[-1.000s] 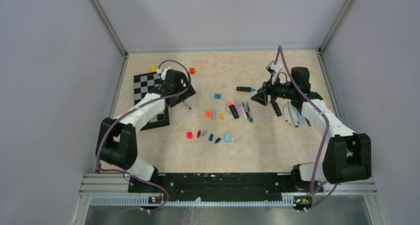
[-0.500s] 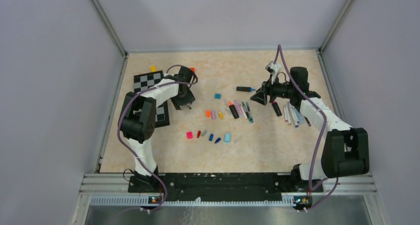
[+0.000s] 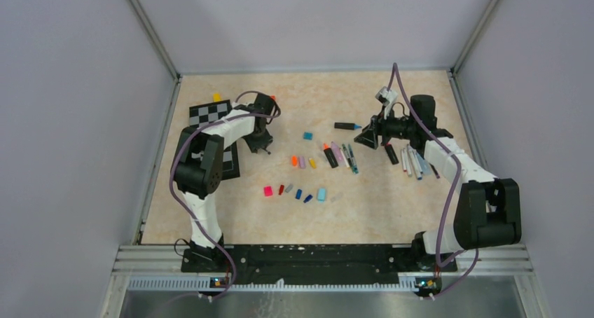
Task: Open the pen caps
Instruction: Pick up the pen from the center of the board.
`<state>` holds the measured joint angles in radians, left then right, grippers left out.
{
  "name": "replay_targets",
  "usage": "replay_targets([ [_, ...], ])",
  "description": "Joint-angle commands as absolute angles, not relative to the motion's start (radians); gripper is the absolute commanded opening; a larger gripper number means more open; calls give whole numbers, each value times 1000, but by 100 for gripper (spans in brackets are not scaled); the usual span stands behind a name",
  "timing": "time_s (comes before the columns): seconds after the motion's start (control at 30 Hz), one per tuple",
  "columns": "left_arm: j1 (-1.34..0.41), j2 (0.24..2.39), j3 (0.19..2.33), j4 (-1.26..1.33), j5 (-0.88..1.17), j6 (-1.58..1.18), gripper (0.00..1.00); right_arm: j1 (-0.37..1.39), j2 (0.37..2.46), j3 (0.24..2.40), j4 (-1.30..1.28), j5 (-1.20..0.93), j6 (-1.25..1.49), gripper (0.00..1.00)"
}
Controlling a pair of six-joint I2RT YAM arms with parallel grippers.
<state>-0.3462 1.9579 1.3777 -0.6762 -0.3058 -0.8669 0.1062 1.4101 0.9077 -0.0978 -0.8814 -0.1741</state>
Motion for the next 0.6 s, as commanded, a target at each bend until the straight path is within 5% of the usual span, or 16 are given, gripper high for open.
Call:
replay_targets([
  [0.0,-346,1979,1414,-697,-336,-879,42,93,1413,924,-85,-905,-194,55],
  [0.3,-345,1999,1413,-712,-341,-878,26,83,1410,924,-85,-913,-190,55],
  [0.57,-344,1965,1360,-719,-352,-901,22,76,1407,922,-83,-914,-189,55],
])
